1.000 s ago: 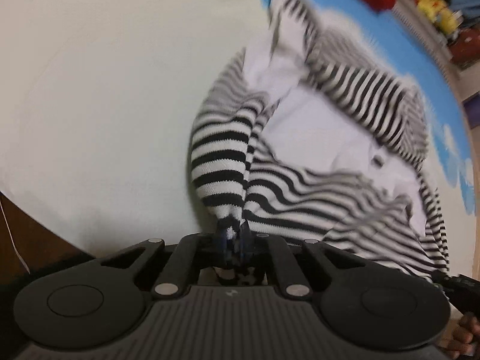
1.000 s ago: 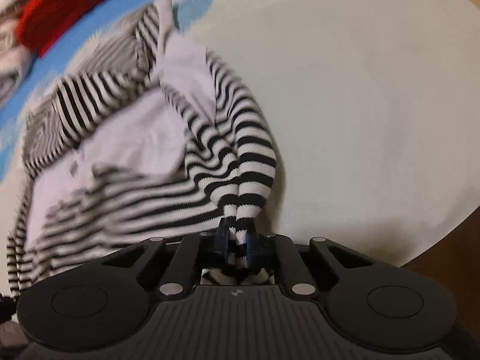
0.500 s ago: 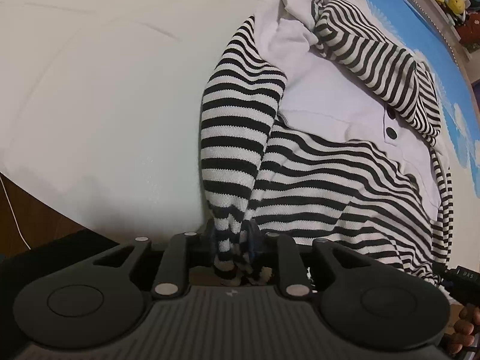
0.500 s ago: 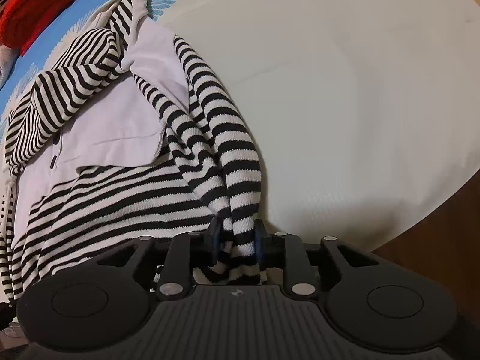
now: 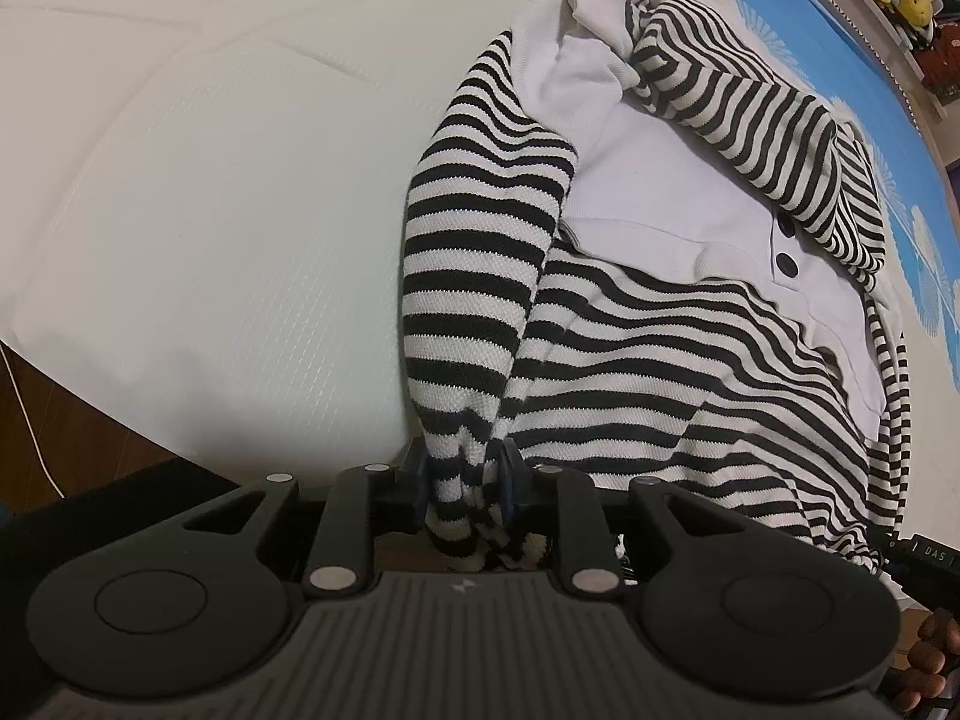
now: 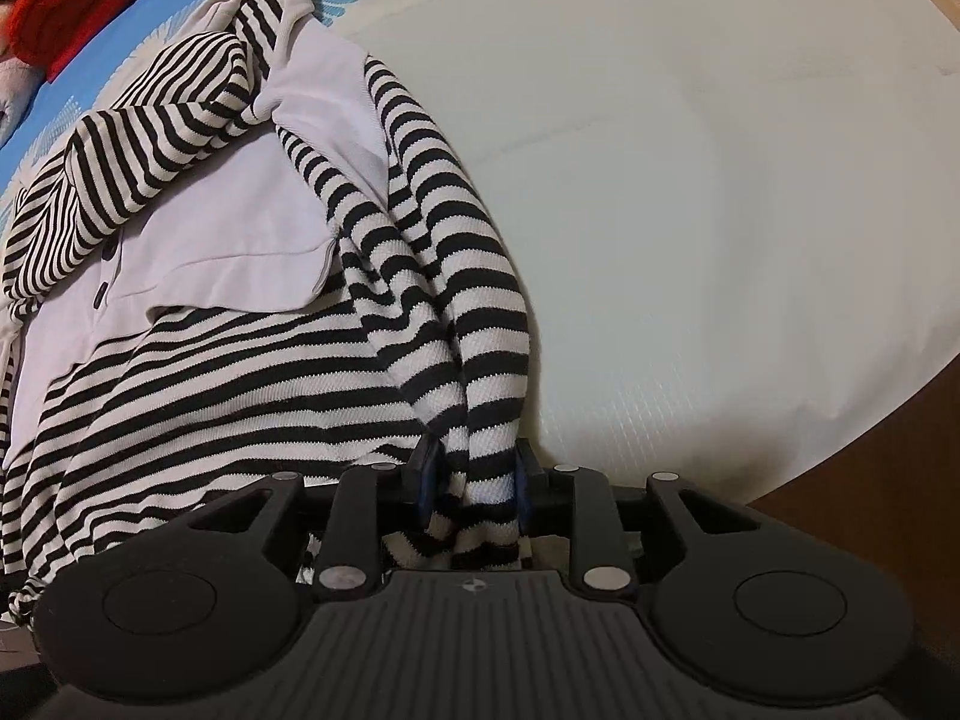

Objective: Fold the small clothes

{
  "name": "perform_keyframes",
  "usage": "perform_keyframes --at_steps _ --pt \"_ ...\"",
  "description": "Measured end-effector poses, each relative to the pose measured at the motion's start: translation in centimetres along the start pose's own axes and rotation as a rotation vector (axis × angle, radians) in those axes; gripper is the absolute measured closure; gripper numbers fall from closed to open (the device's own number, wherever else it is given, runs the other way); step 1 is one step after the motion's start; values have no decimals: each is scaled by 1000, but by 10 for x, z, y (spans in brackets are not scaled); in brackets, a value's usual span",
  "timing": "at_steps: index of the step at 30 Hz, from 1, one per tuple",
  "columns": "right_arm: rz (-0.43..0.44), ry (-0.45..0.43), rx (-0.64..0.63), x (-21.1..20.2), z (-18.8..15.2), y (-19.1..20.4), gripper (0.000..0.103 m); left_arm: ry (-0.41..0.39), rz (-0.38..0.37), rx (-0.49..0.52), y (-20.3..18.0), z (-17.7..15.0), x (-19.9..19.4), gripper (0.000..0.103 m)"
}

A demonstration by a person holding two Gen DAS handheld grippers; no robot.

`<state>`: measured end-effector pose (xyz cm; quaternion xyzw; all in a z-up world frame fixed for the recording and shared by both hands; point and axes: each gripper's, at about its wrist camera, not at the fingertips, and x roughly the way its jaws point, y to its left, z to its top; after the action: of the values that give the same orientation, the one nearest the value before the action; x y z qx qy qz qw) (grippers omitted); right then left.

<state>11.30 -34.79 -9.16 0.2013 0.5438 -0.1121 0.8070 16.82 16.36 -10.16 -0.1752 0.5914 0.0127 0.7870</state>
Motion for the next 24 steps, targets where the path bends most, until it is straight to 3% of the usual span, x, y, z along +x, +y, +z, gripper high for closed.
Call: perform_keyframes --at_steps 24 --pt "7 -2 -10 -2 -2 -1 77 -13 -12 -1 5 -6 -3 75"
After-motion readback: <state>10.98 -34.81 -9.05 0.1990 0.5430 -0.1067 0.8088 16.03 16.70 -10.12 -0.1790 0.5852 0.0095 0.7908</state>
